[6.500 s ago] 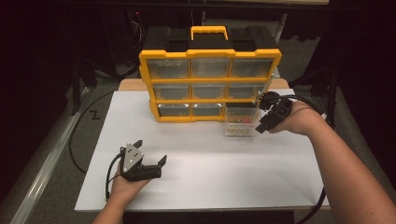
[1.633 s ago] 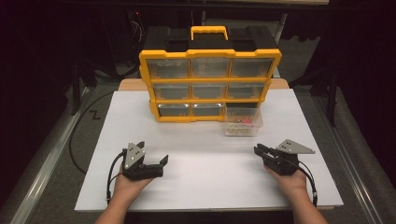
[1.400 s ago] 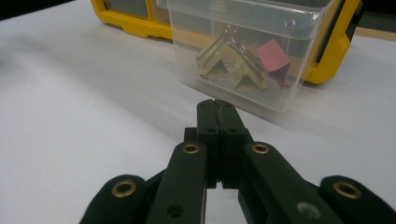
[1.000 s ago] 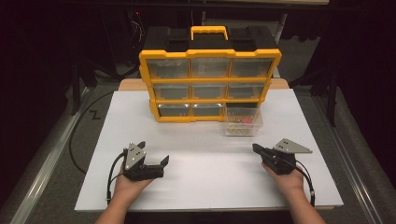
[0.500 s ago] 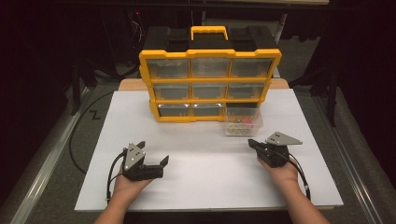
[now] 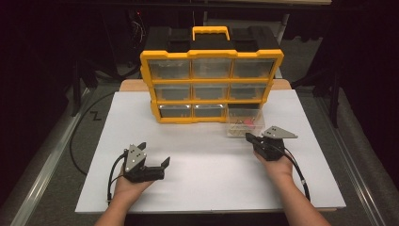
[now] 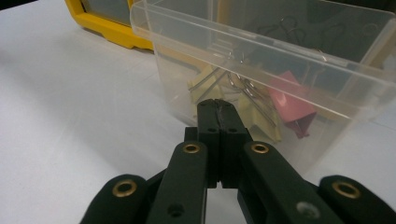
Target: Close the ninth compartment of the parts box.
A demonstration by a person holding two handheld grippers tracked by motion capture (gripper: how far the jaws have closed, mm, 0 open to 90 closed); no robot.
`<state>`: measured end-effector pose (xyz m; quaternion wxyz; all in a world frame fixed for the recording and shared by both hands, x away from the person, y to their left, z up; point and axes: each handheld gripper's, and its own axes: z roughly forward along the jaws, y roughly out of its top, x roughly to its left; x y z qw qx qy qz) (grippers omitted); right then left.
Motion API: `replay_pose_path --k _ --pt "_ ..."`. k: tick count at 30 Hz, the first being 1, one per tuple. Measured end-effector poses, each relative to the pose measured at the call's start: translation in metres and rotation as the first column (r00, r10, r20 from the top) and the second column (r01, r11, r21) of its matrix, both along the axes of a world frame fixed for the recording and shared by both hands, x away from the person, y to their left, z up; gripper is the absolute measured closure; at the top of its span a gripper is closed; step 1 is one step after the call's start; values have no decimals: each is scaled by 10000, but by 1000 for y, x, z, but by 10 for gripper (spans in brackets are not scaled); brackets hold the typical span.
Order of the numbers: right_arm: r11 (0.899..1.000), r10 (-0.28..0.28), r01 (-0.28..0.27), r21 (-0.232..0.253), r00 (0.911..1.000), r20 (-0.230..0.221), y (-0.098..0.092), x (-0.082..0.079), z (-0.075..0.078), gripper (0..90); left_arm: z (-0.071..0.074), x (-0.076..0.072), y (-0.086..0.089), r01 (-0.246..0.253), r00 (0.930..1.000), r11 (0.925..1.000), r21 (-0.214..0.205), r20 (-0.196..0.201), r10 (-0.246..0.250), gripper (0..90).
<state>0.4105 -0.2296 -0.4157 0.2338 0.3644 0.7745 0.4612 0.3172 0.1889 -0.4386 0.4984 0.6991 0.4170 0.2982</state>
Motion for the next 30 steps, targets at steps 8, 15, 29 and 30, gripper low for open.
replay_pose_path --k 8,15,29,30 --pt "10000 -41 42 -7 9998 168 6 5 3 900 1 0 0 -20 10000 10000 -74 63 21 4" --pt "10000 -29 27 71 9997 231 8 8 7 900 0 0 0 37 10000 10000 -48 45 -37 4" --pt "9999 -105 108 -62 9993 358 12 10 12 900 1 -1 1 45 10000 9999 -104 83 -44 4" --pt "9999 -117 120 -62 9992 369 12 10 12 900 1 -1 1 38 10000 9999 -110 83 -37 4"
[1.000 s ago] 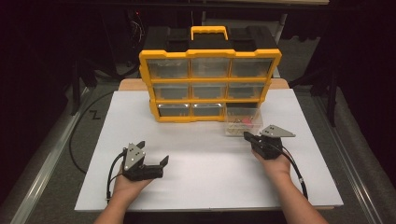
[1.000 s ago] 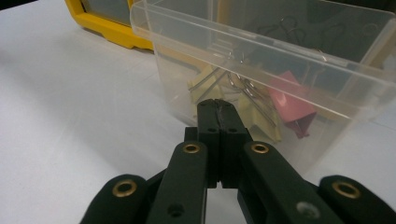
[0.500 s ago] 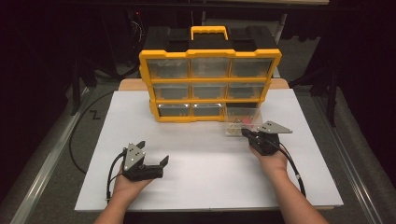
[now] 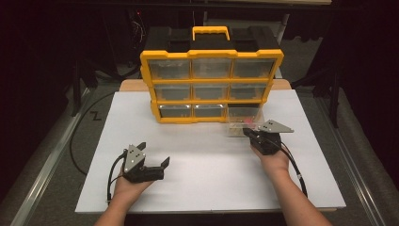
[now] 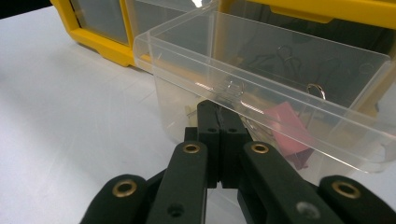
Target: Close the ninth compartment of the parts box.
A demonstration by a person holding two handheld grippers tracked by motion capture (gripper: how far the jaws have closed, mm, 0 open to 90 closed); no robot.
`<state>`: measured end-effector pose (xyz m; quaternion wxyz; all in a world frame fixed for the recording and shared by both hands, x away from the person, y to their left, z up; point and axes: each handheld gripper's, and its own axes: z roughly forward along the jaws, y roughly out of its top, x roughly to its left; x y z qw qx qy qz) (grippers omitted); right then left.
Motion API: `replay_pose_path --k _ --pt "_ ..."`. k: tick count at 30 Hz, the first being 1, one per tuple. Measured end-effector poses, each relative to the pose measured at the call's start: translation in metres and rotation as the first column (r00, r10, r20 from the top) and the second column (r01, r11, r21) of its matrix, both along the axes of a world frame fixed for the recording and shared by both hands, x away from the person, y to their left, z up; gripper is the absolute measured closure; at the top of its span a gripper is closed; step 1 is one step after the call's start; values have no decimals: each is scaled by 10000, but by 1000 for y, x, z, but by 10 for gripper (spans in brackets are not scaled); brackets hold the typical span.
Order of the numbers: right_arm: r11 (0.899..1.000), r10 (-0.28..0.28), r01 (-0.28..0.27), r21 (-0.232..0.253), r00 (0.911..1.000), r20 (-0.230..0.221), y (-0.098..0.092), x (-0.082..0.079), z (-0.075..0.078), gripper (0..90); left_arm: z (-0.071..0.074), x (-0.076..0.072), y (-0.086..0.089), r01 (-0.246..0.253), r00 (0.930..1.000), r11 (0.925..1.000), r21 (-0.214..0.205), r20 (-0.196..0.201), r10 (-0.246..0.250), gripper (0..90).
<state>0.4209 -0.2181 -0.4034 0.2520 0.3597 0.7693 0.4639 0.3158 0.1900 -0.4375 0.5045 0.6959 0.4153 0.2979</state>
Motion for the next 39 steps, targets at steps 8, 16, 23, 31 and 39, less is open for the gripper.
replay_pose_path --k 8,16,23,31,39 --pt "9999 -117 117 -5 9999 6 -2 3 0 900 0 0 0 23 10000 10000 0 3 -23 4" --pt "9998 -186 186 -32 9998 5 -2 7 1 900 0 -1 0 -5 10000 10000 -19 7 5 4" --pt "9995 -289 289 -123 9996 41 0 11 3 900 0 0 1 -6 10000 10000 -82 6 6 4" --pt "9992 -388 389 -122 9992 28 2 16 3 900 0 -1 0 50 10000 10000 -59 -19 -50 4" --pt "9987 -494 494 -136 9988 10 3 21 2 900 0 0 1 47 10000 9999 -90 -43 -47 4"
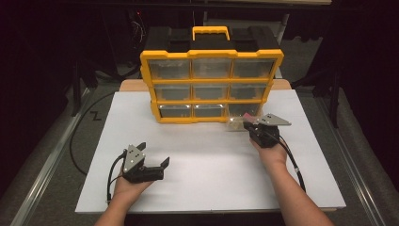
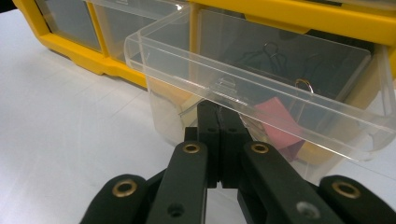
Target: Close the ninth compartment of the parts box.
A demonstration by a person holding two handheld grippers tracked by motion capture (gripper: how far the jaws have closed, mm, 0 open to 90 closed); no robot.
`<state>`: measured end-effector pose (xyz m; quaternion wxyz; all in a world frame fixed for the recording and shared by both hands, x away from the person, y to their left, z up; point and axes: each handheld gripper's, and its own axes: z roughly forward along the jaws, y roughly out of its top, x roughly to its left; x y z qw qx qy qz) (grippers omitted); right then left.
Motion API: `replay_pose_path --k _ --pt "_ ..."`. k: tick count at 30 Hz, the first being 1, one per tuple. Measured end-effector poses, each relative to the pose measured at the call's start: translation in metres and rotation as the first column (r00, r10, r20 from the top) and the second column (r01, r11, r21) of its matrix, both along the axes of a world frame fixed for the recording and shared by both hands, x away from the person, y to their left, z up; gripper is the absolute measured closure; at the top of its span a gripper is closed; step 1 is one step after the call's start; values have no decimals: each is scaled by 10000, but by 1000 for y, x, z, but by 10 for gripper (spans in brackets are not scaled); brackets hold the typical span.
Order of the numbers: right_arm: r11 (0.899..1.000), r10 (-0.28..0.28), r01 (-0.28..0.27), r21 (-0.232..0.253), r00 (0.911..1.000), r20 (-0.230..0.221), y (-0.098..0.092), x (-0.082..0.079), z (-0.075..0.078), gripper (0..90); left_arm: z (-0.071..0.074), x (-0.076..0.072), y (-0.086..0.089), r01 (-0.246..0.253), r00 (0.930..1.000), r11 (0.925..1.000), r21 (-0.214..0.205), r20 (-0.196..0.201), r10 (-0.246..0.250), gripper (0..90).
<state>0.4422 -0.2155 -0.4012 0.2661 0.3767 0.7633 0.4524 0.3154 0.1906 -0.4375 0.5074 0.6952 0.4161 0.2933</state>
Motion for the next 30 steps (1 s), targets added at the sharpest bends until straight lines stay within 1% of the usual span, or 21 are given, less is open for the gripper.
replay_pose_path --k 14,19,27,30 --pt "9992 -345 346 -186 9994 46 1 12 0 900 1 0 1 31 10000 10000 6 42 -31 4" --pt "9985 -479 482 -241 9988 121 1 19 1 900 1 -1 1 45 10000 10000 0 55 -45 4" --pt "9969 -670 672 -405 9977 79 3 29 3 900 1 -1 1 64 10000 10000 1 46 -64 4" --pt "9962 -768 774 -412 9969 150 4 34 3 900 1 -1 1 52 10000 10000 -34 54 -52 4"
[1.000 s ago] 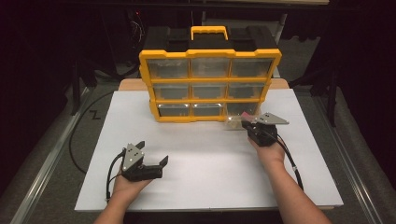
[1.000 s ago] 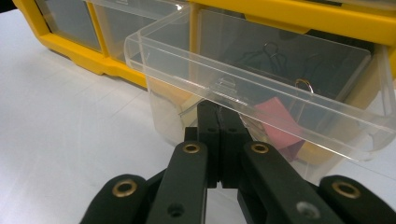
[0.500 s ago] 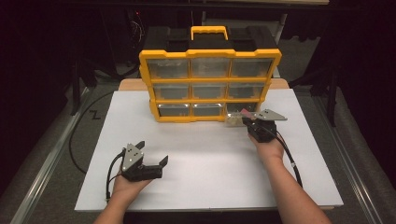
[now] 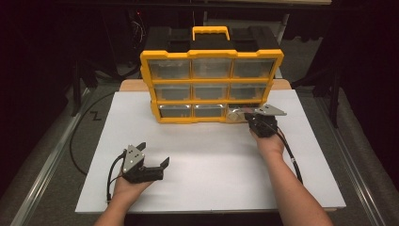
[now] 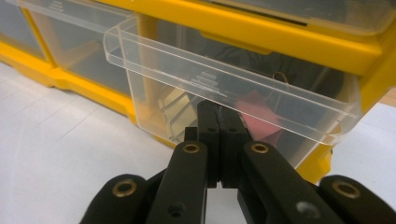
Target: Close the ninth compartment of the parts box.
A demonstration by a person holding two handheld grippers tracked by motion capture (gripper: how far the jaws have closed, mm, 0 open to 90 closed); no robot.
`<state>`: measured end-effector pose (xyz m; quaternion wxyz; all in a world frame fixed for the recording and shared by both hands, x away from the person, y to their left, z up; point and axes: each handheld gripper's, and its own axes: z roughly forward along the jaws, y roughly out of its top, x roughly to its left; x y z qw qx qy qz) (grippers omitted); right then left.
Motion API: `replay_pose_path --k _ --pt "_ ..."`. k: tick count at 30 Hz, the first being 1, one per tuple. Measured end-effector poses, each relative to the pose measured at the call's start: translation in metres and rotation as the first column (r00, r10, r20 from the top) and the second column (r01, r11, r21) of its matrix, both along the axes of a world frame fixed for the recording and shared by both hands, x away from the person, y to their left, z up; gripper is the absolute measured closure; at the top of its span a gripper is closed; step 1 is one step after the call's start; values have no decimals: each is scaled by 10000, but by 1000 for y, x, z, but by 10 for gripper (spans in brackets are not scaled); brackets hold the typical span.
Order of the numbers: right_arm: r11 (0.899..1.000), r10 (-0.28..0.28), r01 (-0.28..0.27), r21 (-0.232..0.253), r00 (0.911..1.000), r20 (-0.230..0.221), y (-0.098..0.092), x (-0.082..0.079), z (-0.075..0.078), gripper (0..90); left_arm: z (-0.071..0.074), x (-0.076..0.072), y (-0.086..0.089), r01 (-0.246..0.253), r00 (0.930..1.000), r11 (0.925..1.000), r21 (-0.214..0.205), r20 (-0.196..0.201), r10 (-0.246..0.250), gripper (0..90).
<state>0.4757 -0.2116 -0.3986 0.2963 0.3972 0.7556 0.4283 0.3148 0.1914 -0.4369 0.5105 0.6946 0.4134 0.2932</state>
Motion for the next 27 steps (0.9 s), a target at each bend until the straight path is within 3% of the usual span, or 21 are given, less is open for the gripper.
replay_pose_path --k 14,27 --pt "9991 -389 390 -157 9992 48 3 16 1 900 0 0 1 28 10000 10000 62 -19 -28 5" --pt "9970 -706 705 -331 9975 -12 -7 24 -1 900 -1 1 -1 90 9999 9998 155 -59 -89 5"
